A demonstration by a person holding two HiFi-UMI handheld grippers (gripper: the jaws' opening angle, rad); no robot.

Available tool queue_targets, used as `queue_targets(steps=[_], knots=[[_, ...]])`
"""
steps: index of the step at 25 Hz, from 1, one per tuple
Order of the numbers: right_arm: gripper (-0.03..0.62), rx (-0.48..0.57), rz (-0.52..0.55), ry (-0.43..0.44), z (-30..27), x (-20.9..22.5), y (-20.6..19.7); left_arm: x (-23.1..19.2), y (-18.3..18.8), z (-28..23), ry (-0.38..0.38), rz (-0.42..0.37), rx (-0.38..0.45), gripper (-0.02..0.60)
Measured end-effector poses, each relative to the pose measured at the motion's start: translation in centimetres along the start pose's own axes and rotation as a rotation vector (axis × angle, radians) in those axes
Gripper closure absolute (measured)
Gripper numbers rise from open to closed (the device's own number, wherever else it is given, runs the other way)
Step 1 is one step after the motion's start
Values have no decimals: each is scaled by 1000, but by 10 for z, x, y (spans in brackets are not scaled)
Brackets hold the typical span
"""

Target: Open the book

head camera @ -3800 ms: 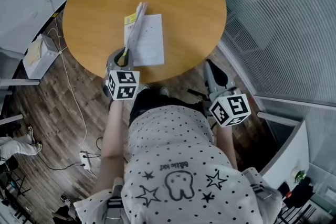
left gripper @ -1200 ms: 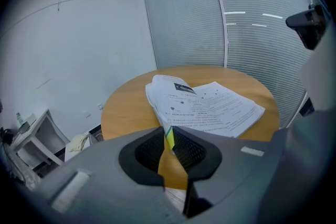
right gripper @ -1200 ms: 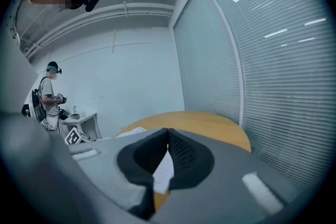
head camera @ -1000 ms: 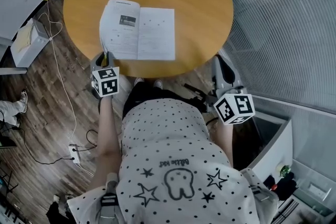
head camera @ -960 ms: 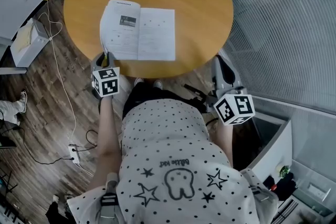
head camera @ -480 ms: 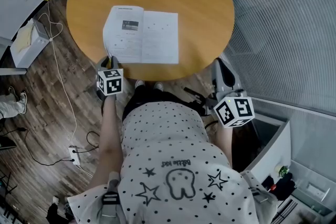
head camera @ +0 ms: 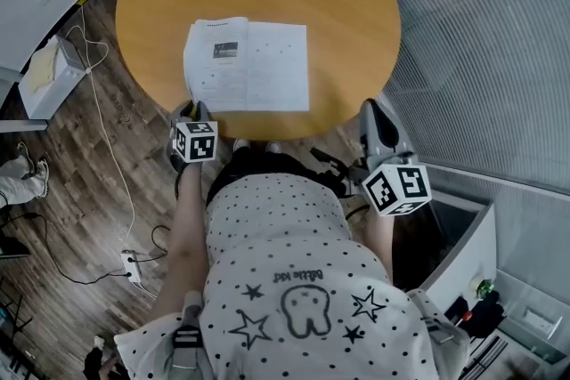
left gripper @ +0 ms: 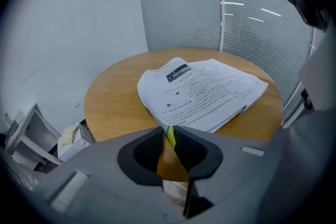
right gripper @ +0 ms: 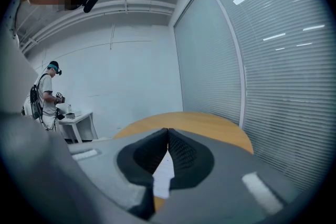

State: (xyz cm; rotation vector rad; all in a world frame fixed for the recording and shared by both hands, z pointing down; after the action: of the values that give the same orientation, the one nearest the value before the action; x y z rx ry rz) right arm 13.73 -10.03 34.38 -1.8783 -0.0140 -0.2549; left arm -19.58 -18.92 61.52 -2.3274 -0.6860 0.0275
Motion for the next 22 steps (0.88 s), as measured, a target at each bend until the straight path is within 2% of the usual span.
queue_targets(steps=[2,11,22], knots=[[589,0,-3,-1,-3,0,-2,1,0,-2,-6,-16,6,513],[589,17,-23,28,-13,-18,-4,0,-1,2,-35,7,15,512],[589,17,-40,13,-15,-14,-7,-2,1,2,-51,9,7,505]])
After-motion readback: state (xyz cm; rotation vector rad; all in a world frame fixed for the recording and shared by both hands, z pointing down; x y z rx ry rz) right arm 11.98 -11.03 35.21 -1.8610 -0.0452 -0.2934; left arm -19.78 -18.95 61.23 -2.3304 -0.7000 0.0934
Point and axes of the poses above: the fingertips, and each gripper's own axes: z backward along the fingers, x to its right, y out of its top, the point moved 3 cm from there along z, backward along the fingers, and after that the axes turned 4 degrees about -z, right-handed, at the moved point
